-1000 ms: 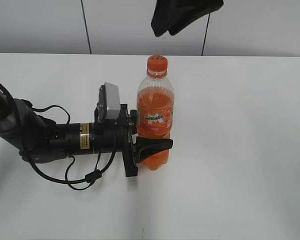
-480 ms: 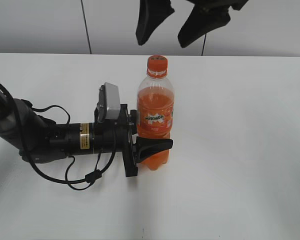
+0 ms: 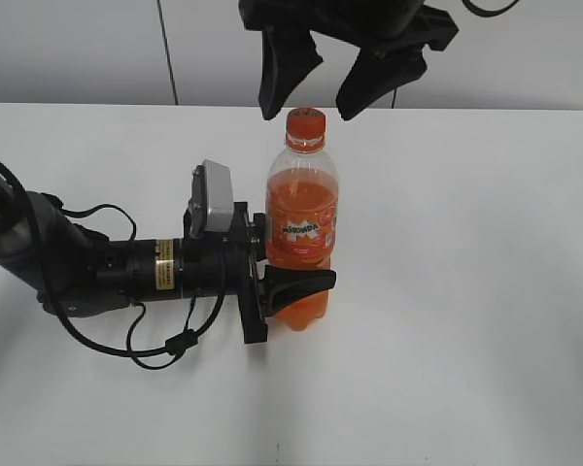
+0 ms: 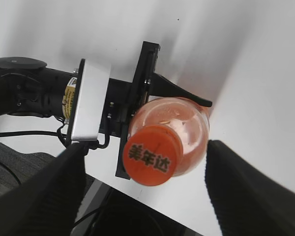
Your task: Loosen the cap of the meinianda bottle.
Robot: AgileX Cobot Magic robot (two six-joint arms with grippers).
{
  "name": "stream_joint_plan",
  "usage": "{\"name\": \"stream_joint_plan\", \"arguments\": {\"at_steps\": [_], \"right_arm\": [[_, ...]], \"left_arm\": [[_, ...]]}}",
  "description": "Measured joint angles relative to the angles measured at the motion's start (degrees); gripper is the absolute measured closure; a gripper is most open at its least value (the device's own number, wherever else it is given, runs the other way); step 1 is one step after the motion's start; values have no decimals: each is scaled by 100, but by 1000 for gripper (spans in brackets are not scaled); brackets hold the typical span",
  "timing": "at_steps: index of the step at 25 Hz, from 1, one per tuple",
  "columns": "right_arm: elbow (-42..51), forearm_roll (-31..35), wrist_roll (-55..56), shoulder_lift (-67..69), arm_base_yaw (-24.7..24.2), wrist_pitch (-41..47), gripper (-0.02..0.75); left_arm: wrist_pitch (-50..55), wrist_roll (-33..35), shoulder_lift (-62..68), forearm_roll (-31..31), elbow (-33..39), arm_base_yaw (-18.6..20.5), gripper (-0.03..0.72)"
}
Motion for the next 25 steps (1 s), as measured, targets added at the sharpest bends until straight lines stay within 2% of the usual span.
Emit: {"name": "stream_joint_plan", "arguments": {"at_steps": [6,12,15,18,25], "right_arm": [[0,-11,-95,115,0,-5,180],[0,-11,-181,154,0,-5,242],[0,-11,-236,161,0,-5,332],[0,-17,-370,161,0,-5,471],[0,-22,-1030,161,0,-5,469]], "left_arm": [[0,0,0,0,0,0,316],[0,0,0,0,0,0,316],[0,0,1,0,0,0,316],[0,0,1,0,0,0,316],[0,0,1,0,0,0,316]]}}
